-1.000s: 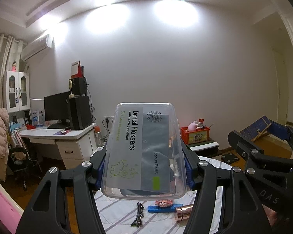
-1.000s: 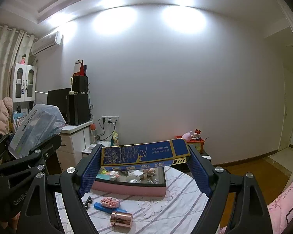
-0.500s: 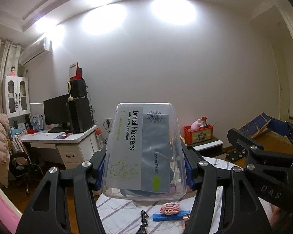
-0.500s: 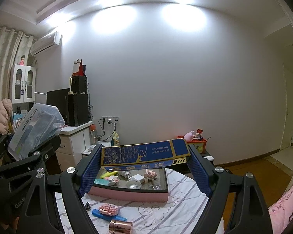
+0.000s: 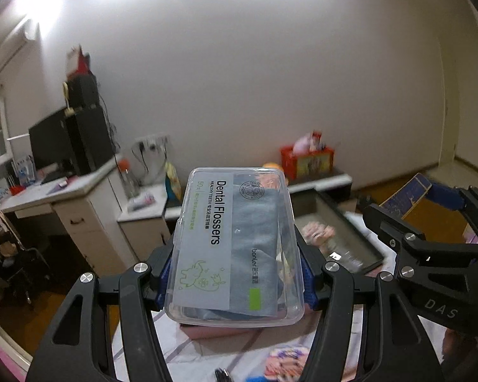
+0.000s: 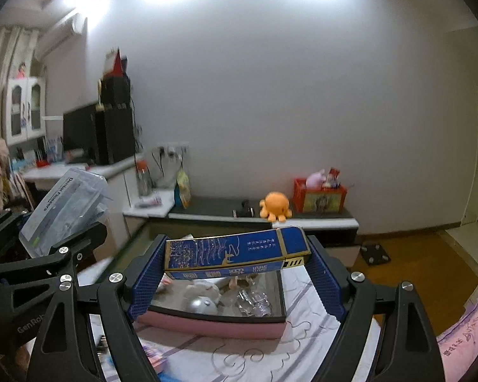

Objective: Organize rigid objects
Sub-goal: 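Carry the flosser box and blue-and-gold box over the pink box and release both, then withdraw both tools from the pink box back over the bed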

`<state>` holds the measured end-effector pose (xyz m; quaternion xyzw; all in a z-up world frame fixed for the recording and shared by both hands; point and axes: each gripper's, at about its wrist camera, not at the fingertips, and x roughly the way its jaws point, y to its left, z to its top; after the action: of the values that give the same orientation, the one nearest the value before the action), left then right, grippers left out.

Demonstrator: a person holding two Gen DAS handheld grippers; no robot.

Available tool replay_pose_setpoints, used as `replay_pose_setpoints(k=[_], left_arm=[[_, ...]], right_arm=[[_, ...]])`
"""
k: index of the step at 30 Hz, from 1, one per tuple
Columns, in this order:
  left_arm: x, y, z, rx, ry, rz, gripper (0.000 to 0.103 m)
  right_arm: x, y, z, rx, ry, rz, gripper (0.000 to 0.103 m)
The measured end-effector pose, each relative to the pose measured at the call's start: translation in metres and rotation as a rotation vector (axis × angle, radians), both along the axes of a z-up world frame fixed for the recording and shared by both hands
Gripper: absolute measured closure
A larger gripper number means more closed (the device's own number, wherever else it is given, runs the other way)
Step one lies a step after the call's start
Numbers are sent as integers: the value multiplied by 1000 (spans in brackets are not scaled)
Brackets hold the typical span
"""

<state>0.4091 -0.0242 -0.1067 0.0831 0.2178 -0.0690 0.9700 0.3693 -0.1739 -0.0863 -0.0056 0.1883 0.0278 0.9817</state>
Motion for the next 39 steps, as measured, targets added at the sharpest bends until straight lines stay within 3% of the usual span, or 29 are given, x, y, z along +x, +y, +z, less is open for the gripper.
replay_pose_setpoints(k=[5, 10, 13, 16, 20, 23, 25, 32, 39], left_arm=[[59, 4, -40, -20, 177, -8, 41], [87, 6, -66, -1, 277, -5, 41], [91, 4, -73, 26, 287, 2, 41], [90, 0, -72, 51, 271, 11, 40], [81, 6, -60, 60, 205, 47, 19], [63, 13, -42, 51, 141, 59, 12], [48, 17, -29, 44, 102, 65, 1], [-15, 34, 13, -3, -17, 97, 0], [-98, 56, 42, -66, -135, 141, 0]], right_arm=[[59, -1, -39, 24, 144, 34, 19], [93, 1, -70, 14, 246, 56, 19], [101, -1, -83, 3, 270, 54, 19], [105, -5, -88, 13, 264, 55, 17], [103, -8, -82, 23, 240, 41, 16], [93, -15, -69, 45, 206, 22, 6], [86, -18, -61, 60, 183, 14, 0], [39, -17, -24, 92, 106, 67, 0], [-44, -14, 18, 85, -20, 104, 0]])
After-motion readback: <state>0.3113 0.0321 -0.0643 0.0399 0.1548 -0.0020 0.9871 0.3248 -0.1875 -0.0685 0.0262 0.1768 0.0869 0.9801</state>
